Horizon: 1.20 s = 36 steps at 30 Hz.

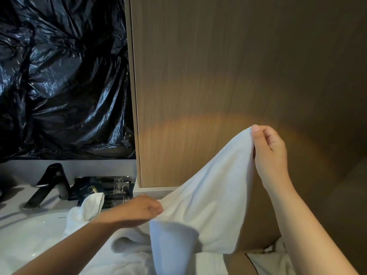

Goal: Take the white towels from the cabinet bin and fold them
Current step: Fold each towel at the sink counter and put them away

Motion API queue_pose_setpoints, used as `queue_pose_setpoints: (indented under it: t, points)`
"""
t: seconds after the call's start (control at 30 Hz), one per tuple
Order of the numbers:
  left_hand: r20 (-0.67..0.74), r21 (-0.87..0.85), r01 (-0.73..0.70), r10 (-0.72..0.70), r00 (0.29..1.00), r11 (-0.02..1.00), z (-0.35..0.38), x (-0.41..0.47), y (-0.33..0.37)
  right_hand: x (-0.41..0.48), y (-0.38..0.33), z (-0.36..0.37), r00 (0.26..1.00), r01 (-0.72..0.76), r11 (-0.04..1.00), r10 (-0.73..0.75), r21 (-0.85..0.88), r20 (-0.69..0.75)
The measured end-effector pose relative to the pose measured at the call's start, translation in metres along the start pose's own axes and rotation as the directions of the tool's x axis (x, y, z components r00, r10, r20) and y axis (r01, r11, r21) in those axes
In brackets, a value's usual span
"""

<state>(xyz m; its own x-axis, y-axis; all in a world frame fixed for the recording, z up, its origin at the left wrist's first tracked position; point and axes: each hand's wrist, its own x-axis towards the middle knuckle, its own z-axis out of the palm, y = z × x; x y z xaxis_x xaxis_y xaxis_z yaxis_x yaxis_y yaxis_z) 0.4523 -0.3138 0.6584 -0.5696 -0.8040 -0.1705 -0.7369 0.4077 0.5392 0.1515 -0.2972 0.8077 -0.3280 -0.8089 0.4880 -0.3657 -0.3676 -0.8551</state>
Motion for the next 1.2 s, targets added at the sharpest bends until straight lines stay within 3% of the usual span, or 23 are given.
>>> queue_pose_setpoints:
  t: [0.07,0.13,0.27,0.4,0.63,0.77,0.87,1.07,1.2]
  points:
    - [-0.037,0.085,0.032,-0.029,0.999,0.996,-0.004,-0.006,-0.01,-0.001,0.004,0.001,1.0,-0.009,1.0,0.009,-0.023,0.007]
    - [-0.164,0.115,0.059,-0.039,0.986,0.992,-0.011,-0.013,-0.014,-0.002,0.008,0.002,1.0,-0.026,0.999,0.025,-0.024,-0.003]
    - [-0.444,0.073,-0.001,0.033,0.896,0.997,-0.028,-0.028,-0.018,0.004,0.015,-0.002,0.998,-0.047,0.998,0.045,-0.041,-0.05]
    - [-0.575,0.034,-0.005,0.023,0.818,0.999,-0.041,-0.034,-0.023,0.01,0.025,-0.008,0.996,-0.073,0.994,0.068,-0.083,-0.064]
    - [-0.618,0.015,0.117,-0.082,0.781,0.993,-0.067,-0.033,-0.019,0.019,0.03,-0.005,0.993,-0.095,0.987,0.085,-0.128,-0.08]
    - [-0.512,0.15,0.179,-0.079,0.856,0.972,-0.08,-0.039,-0.022,0.018,0.032,-0.004,0.993,-0.09,0.988,0.079,-0.124,-0.088]
    - [-0.451,0.156,0.197,-0.108,0.886,0.968,-0.091,-0.041,-0.027,0.019,0.031,-0.003,0.992,-0.091,0.988,0.08,-0.122,-0.093]
    - [-0.539,-0.092,0.184,-0.204,0.818,0.979,-0.087,-0.046,-0.028,0.016,0.035,-0.001,0.992,-0.092,0.988,0.081,-0.122,-0.093]
    - [-0.389,-0.38,0.183,-0.336,0.858,0.907,-0.079,-0.041,-0.019,0.018,0.032,-0.003,0.991,-0.081,0.989,0.066,-0.127,-0.116]
